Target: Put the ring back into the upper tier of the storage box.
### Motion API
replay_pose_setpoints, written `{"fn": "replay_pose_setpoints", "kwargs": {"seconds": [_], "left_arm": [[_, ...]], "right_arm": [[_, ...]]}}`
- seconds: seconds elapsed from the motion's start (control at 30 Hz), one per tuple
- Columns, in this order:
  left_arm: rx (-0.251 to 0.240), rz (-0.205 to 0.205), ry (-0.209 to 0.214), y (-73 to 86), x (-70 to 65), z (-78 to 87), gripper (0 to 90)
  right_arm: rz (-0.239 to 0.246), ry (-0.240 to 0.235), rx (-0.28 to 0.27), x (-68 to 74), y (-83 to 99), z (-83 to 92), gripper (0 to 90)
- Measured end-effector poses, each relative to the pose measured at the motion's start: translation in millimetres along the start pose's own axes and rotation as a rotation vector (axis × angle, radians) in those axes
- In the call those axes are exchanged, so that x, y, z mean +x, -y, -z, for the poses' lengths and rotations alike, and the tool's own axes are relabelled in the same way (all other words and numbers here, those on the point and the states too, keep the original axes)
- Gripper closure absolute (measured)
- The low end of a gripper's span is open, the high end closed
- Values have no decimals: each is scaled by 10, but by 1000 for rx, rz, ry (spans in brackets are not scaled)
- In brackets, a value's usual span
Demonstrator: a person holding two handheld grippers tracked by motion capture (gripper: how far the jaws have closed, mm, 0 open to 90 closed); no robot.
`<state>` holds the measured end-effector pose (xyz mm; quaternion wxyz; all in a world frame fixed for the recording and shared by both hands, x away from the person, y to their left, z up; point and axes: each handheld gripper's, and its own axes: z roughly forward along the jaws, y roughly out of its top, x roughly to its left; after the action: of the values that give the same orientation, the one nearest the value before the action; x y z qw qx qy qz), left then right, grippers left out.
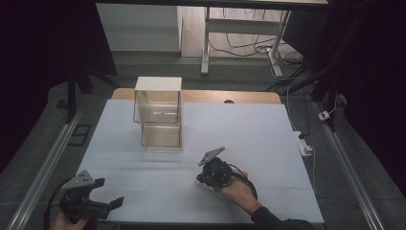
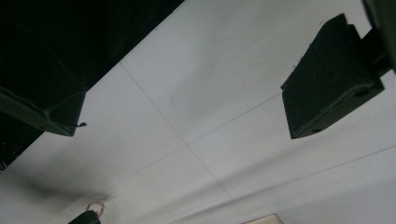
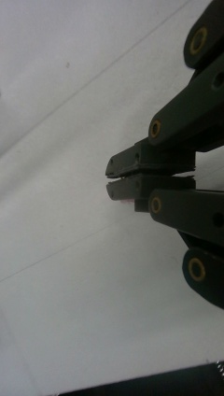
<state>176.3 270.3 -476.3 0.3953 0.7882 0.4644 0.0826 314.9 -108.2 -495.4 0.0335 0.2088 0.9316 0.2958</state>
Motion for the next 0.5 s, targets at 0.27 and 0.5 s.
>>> {"fn": "replay_pose_setpoints", "kwargs": {"seconds": [0.27, 0.5], "left_arm": [[-4, 9, 1, 1, 11, 3, 0], [-3, 14, -3, 1, 14, 3, 0]], "right_arm": [[-18, -14, -84, -28, -80, 196, 880], [-7, -27, -139, -2, -181, 350, 880]]}}
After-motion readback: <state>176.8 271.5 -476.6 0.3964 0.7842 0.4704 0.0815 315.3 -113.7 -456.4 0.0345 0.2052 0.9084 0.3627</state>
